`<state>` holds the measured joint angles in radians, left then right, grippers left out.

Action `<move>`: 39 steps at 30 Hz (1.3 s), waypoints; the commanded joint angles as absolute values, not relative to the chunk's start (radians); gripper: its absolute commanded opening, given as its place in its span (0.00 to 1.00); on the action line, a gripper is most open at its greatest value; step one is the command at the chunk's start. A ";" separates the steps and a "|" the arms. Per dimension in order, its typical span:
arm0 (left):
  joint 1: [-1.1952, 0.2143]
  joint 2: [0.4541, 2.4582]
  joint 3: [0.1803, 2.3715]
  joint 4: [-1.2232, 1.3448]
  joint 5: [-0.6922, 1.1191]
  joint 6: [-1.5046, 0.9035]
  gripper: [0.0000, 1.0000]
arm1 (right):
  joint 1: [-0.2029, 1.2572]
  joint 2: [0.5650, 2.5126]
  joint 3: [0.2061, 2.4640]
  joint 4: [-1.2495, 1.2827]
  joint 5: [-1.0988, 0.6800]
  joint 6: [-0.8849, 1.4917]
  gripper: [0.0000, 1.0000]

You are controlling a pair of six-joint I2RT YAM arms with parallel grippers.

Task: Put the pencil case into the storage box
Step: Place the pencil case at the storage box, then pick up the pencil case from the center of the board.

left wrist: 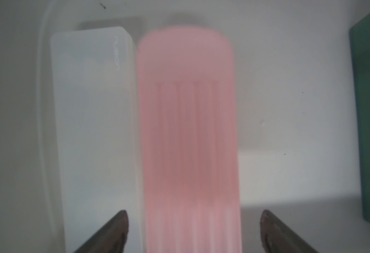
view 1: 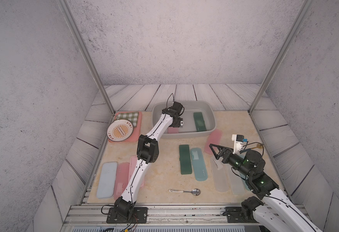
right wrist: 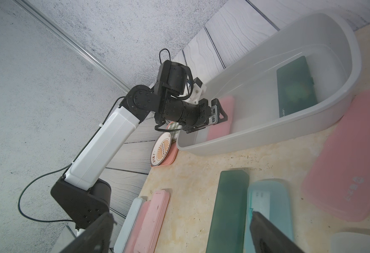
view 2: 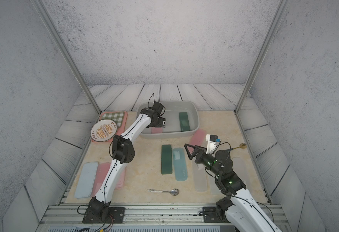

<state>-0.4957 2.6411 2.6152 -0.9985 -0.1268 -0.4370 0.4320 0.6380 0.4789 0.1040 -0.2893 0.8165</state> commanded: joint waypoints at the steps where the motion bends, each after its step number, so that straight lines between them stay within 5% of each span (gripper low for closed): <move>1: -0.492 2.642 2.607 -0.990 -0.120 -0.431 1.00 | 0.435 0.619 0.463 0.113 -0.298 0.819 0.98; 11: -0.489 2.437 2.573 -0.984 -0.123 -0.398 1.00 | 0.435 0.611 0.463 0.055 -0.237 0.800 0.98; 19: -0.401 1.909 2.007 -0.780 -0.195 -0.158 1.00 | 0.434 0.711 0.662 -0.341 0.006 0.675 0.97; 26: -0.118 1.542 1.478 -0.608 0.343 -0.056 1.00 | 0.419 0.946 0.825 -0.502 0.226 0.682 0.97; 30: -0.071 1.496 1.385 -0.698 0.345 -0.020 1.00 | 0.412 1.103 0.862 -0.451 0.206 0.670 0.88; 39: -0.050 1.393 1.232 -0.705 0.312 0.027 1.00 | 0.411 1.572 1.034 -0.391 0.206 0.722 0.85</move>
<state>-0.0608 1.4300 1.2343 -0.7067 0.3035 -0.0120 0.4149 1.4769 0.9886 -0.4053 0.2005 0.7036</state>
